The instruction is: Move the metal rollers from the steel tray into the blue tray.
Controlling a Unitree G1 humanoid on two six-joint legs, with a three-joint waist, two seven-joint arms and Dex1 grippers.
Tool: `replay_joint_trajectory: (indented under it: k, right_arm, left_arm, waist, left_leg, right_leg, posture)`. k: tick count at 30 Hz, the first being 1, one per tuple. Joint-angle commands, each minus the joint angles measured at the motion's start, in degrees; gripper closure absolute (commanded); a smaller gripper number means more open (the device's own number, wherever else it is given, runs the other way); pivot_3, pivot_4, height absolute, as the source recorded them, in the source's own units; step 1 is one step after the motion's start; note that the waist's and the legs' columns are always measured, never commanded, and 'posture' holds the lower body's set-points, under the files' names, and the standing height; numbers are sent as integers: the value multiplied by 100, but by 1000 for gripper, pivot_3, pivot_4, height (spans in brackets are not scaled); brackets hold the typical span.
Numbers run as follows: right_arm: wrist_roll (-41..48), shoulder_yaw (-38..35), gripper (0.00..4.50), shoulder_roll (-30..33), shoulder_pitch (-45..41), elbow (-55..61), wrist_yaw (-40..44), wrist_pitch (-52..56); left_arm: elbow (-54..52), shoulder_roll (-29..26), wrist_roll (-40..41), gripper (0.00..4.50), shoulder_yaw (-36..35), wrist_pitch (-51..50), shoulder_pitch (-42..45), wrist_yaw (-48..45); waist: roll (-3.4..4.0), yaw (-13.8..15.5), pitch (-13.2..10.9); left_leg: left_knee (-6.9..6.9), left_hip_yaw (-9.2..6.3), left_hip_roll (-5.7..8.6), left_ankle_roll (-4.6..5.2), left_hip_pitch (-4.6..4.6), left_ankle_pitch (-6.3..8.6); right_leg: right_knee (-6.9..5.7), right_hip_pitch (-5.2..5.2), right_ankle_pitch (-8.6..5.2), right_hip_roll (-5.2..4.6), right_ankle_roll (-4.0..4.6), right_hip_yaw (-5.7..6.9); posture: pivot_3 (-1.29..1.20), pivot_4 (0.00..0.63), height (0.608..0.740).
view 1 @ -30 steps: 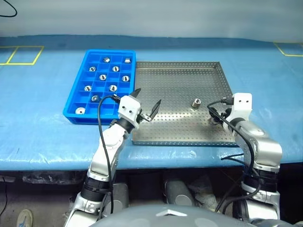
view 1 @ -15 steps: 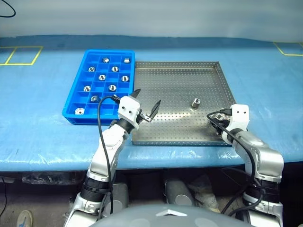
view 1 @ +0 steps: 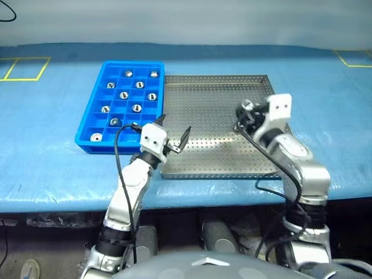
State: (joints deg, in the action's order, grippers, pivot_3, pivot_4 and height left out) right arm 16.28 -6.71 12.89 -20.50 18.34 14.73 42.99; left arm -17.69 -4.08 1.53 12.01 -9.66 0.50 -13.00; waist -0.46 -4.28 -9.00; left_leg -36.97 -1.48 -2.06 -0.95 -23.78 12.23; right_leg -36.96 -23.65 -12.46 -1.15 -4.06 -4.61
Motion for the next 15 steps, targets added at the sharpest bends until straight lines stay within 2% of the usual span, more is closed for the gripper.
replay_joint_trajectory:
  k: [1,9,15]
  right_arm:
    - [113,591,2815,-255,-496,-65,255,-184]
    - [-42,1964,2815,-672,-1214,-1025,898,-47]
    - [-288,2544,2815,-892,-1376,-1651,1059,-171]
  left_arm:
    - [-514,63,-152,0,-64,25,-265,311]
    - [-974,158,-381,0,-179,111,-876,847]
    - [-1308,243,-472,0,-198,196,-1393,1108]
  waist:
    - [-1,70,-1]
    - [-8,401,-4]
    - [-9,631,-4]
  left_leg:
    - [1,-2,0,1,-2,1]
    - [0,-7,2,4,-9,3]
    - [2,-17,-1,3,-11,3]
  right_leg:
    - [0,-1,0,0,1,2]
    - [6,-2,-3,-8,5,18]
    - [6,-4,-10,-10,17,37]
  posture:
    - [72,150,740]
    - [214,150,740]
    - [291,150,740]
